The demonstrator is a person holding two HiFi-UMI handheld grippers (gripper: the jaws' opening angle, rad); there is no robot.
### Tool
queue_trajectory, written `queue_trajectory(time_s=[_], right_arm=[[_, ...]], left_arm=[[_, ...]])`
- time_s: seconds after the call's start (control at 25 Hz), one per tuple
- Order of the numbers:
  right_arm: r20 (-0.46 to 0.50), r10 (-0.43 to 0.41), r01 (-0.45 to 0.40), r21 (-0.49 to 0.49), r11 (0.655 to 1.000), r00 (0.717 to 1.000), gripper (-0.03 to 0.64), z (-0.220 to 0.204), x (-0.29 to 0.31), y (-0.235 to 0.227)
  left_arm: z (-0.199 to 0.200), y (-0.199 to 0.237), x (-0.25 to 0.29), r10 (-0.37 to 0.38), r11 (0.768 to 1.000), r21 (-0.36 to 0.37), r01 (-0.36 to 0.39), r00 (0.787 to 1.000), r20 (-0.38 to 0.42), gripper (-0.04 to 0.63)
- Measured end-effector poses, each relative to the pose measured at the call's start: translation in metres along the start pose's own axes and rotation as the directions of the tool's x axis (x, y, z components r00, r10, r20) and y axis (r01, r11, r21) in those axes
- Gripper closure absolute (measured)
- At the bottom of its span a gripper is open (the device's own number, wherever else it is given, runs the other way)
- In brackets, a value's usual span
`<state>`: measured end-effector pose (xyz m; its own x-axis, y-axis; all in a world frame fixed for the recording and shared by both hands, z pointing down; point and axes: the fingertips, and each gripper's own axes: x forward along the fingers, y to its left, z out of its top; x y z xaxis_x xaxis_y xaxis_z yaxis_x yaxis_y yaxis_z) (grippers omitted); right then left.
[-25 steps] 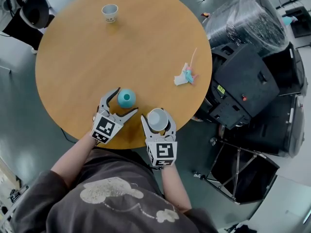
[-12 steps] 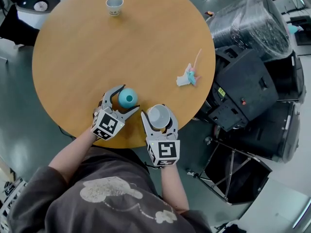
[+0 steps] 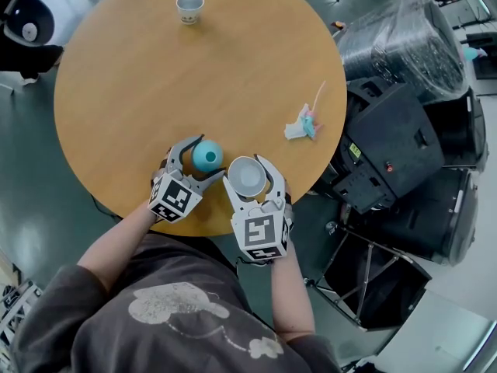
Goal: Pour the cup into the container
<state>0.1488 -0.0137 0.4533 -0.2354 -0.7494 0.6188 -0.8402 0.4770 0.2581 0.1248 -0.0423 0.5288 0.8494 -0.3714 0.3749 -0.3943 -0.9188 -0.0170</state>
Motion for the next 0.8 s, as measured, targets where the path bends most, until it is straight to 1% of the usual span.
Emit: queue_trajectory(time_s=[0.12,0.36,0.56,0.8], right_arm=[[-0.065,0.007,-0.010,-0.044,0.999,0.998,0.324,-0.001,0.003,-0.002],[-0.136,-0.010,-0.005,-0.110,0.994,0.991,0.324,0.002,0.011,-0.005],[-0.219,-0.041,0.003,-0.170,0.985,0.975,0.327,-0.001,0.018,-0.006],[-0.238,-0.007,-0.048,-0.223,0.974,0.971,0.327,0.004,0.020,0.001]], left_arm=[[0.000,0.000,0.001,0.005,1.000,0.000,-0.005,1.000,-0.005,0.190],[0.000,0.001,0.002,0.014,1.000,-0.006,-0.014,1.000,0.001,0.190],[0.001,0.002,0.003,0.015,1.000,-0.018,-0.015,1.000,0.003,0.190],[0.002,0.001,0.003,0.019,1.000,-0.020,-0.019,1.000,0.007,0.190]])
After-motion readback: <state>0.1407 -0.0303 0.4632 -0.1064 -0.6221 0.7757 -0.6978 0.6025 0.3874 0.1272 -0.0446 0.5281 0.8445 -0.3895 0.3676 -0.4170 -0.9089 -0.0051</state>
